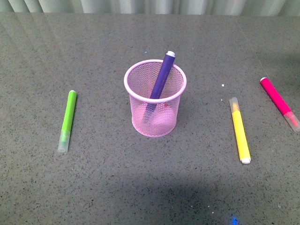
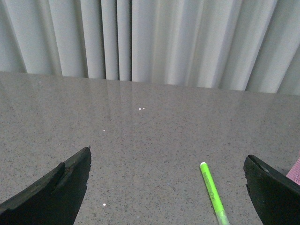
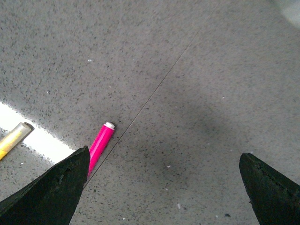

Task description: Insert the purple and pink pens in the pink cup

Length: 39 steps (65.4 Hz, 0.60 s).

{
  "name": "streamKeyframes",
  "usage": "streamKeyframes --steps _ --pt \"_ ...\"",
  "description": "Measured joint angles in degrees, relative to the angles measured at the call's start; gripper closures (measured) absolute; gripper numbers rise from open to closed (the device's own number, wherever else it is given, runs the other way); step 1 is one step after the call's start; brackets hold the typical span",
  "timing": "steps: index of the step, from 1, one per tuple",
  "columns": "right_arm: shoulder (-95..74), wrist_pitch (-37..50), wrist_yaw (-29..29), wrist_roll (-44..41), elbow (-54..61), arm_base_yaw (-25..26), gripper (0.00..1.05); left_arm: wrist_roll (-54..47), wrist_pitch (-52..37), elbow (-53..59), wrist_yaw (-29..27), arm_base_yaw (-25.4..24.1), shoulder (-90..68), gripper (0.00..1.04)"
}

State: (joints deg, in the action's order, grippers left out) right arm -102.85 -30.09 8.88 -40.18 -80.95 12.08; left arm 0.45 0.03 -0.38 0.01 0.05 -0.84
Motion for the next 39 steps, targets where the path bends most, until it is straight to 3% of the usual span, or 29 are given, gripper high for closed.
streamKeyframes --steps 21,39 --pt "-5.27 8.79 -11.17 6.21 3.10 -4.59 0.07 0.00 0.00 0.00 0.00 0.00 0.00 0.08" --pt "-6.12 13.70 -16.11 12.35 9.01 -7.41 0.07 0.00 0.00 0.00 0.00 0.00 0.00 0.08"
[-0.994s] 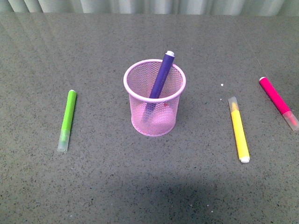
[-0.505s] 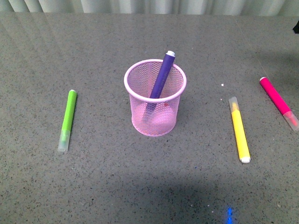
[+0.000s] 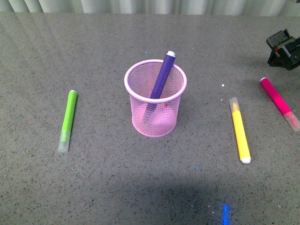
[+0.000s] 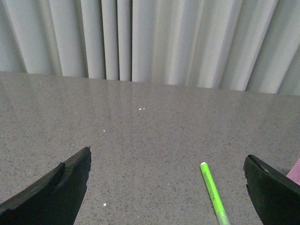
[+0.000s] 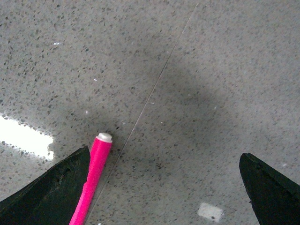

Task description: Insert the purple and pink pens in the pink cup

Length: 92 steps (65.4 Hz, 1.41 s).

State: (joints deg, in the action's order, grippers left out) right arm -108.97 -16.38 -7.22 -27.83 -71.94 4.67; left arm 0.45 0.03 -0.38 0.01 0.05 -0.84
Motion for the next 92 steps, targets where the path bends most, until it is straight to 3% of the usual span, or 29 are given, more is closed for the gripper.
streamKeyframes --steps 22,65,73,88,92 --pt "-3.67 2.21 -3.45 4.02 1.40 -3.58 0.07 0.00 -0.02 0.00 -0.02 0.00 0.00 0.08" --pt "-7.17 4.09 -6.43 7.54 1.70 -4.42 0.08 0.00 0.00 0.00 -0.02 0.00 0.00 0.08" --pt "-7.32 3.85 -6.01 7.76 1.90 -4.50 0.23 0.02 0.00 0.00 -0.02 0.00 0.00 0.08" --pt "-7.72 3.08 -5.90 7.72 2.43 -4.74 0.76 0.02 0.00 0.00 -0.02 0.00 0.00 0.08" --pt "-7.72 2.82 -5.84 7.69 2.49 -4.63 0.84 0.00 -0.02 0.00 -0.02 0.00 0.00 0.08"
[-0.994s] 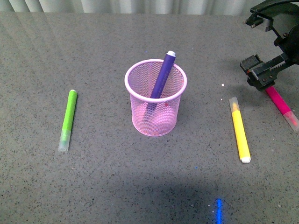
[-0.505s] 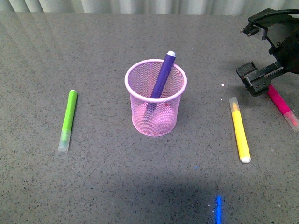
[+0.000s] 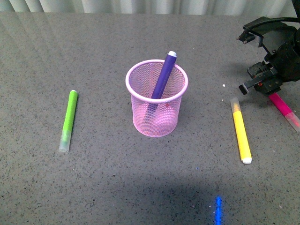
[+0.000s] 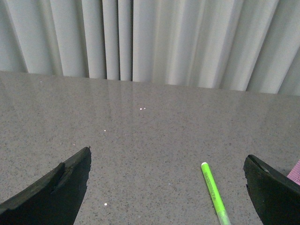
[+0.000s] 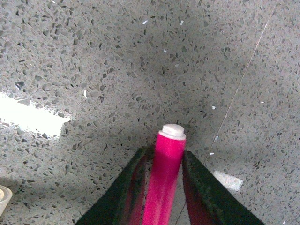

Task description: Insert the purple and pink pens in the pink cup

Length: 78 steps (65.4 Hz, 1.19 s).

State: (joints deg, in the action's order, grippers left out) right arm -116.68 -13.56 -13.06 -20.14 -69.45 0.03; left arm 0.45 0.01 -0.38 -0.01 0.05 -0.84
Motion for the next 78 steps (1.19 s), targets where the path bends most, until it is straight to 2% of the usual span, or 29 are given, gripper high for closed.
streamKeyframes --steps 5,9,23,34,43,47,56,68,78 --pt "0.00 -0.07 -0.04 0.00 0.00 0.09 0.94 0.02 0.00 0.00 0.02 0.00 0.00 0.08" --pt "0.09 -0.11 0.13 0.02 0.00 0.15 0.97 0.00 0.02 0.00 0.00 0.00 0.00 0.08" --pt "2.01 -0.44 2.56 0.42 -0.13 0.26 0.97 0.00 0.02 0.00 0.02 0.00 0.00 0.08" --pt "9.38 -0.79 7.87 4.57 -3.15 0.37 0.97 0.00 0.00 0.00 0.02 0.00 0.00 0.08" --pt "17.40 2.36 11.45 10.32 -5.07 -0.57 0.97 0.02 0.02 0.00 0.00 0.00 0.00 0.08" --pt "21.07 4.96 13.64 14.64 -4.98 -1.68 0.97 0.02 0.02 0.00 0.02 0.00 0.00 0.08" --pt "27.17 10.38 14.53 24.02 -1.49 -5.62 0.97 0.02 0.02 0.00 0.00 0.00 0.00 0.08" --pt "29.42 20.17 10.78 36.26 7.96 -13.51 0.97 0.00 0.02 0.00 0.00 0.00 0.00 0.08" --pt "28.00 25.55 7.28 43.87 10.23 -17.03 0.97 0.00 0.00 0.00 0.00 0.00 0.00 0.08"
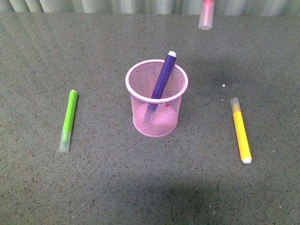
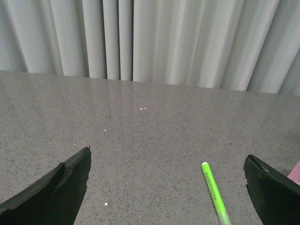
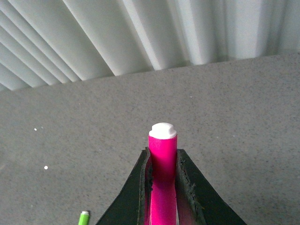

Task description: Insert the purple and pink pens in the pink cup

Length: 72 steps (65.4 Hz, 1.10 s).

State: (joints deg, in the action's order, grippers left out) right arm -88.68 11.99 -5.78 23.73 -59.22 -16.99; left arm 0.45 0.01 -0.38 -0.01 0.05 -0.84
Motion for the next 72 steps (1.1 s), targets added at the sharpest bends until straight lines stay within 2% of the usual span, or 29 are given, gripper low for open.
streamKeyframes --steps 18,27,38,72 --pt "-2.29 6.03 -3.96 8.83 3.26 -5.90 0.97 0.00 0.02 0.00 0.00 0.00 0.00 0.08" --pt "-4.04 11.98 -7.26 13.03 7.02 -8.15 0.97 0.00 0.00 0.00 0.02 0.00 0.00 0.08" --pt "-6.23 17.11 -9.75 16.00 8.33 -9.22 0.97 0.00 0.02 0.00 0.00 0.00 0.00 0.08" --pt "-11.17 28.24 -10.78 20.65 12.26 -8.87 0.98 0.00 0.00 0.00 0.00 0.00 0.00 0.08"
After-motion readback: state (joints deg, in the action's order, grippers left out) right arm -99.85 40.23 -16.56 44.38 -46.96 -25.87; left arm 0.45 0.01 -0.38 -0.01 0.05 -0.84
